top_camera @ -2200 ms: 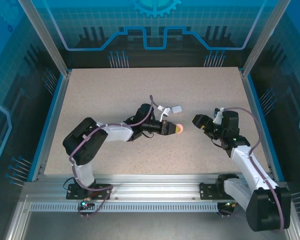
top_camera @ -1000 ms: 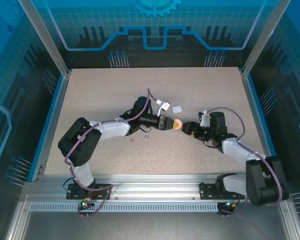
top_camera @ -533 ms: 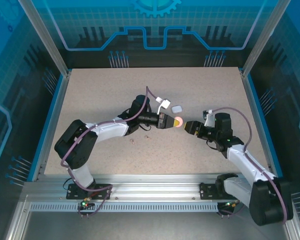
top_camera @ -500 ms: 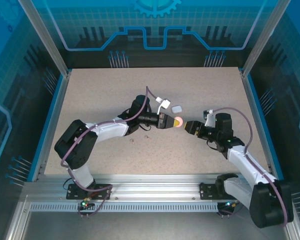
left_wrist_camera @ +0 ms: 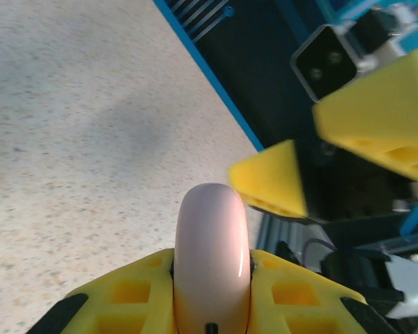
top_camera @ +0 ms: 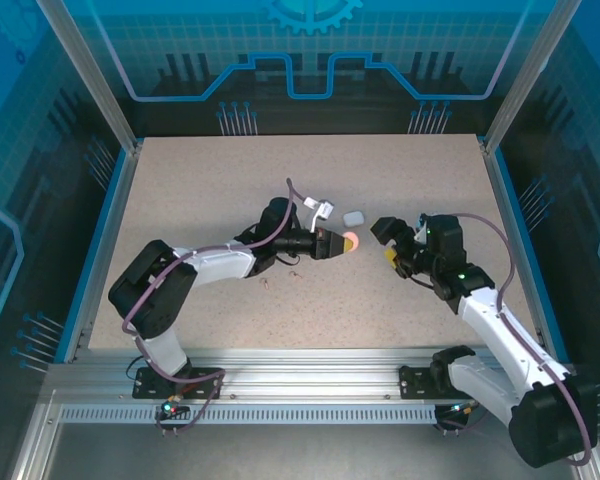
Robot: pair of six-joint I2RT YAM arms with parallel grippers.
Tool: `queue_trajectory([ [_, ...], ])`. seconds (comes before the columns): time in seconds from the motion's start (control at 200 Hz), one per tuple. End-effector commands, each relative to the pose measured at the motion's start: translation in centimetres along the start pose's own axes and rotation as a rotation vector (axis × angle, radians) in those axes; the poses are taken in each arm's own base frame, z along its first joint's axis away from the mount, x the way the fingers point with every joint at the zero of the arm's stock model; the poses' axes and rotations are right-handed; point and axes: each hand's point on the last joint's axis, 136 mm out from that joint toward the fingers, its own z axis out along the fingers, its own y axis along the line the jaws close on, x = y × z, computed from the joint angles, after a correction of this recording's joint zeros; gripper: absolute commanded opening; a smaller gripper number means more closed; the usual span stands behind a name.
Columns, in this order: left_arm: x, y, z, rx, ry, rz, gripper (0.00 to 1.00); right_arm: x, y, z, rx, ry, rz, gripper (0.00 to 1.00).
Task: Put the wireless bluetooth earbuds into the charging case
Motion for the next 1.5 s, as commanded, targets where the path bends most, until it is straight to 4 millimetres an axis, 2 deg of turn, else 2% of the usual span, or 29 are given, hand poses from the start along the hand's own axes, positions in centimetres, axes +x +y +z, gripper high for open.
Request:
queue_trajectory([
  [0.0, -3.0, -0.5, -1.6, -0.05, -0.175, 0.136, 0.0, -0.2, 0.2, 0.2, 0.062, -0.052, 0.197, 0.91],
  [0.2, -4.2, -1.6, -2.6, -0.068, -0.244, 0.235, 0.0, 0.7, 2.0, 2.7, 0.064, -0.029, 0.233, 0.91],
  [0.48, -3.9, -2.7, -2.7, -0.06, -0.226, 0.268, 0.0, 1.5, 5.7, 5.2, 0.006, -0.006, 0.194, 0.9],
  [0.58, -3.6, -2.8, -2.6, -0.056, -0.221, 0.269, 0.0, 1.8, 6.4, 5.6, -0.003, -0.001, 0.185, 0.88],
  [0.845, -3.5, -3.3, -2.2, -0.051, -0.217, 0.286, 0.0, 2.4, 6.9, 6.5, -0.02, 0.015, 0.183, 0.8],
  [1.136, -3.6, -3.0, -2.0, -0.062, -0.216, 0.288, 0.0, 2.5, 7.1, 6.4, -0.036, 0.02, 0.18, 0.59],
  [1.361, -3.7, -2.8, -1.9, -0.072, -0.217, 0.286, 0.0, 2.6, 7.0, 6.6, -0.04, 0.026, 0.189, 0.49],
  [1.446, -3.7, -2.8, -1.8, -0.072, -0.219, 0.287, 0.0, 2.7, 7.2, 6.7, -0.046, 0.031, 0.189, 0.49],
  [1.496, -3.7, -2.7, -1.8, -0.075, -0.22, 0.286, 0.0, 2.7, 7.5, 6.8, -0.052, 0.037, 0.185, 0.55],
])
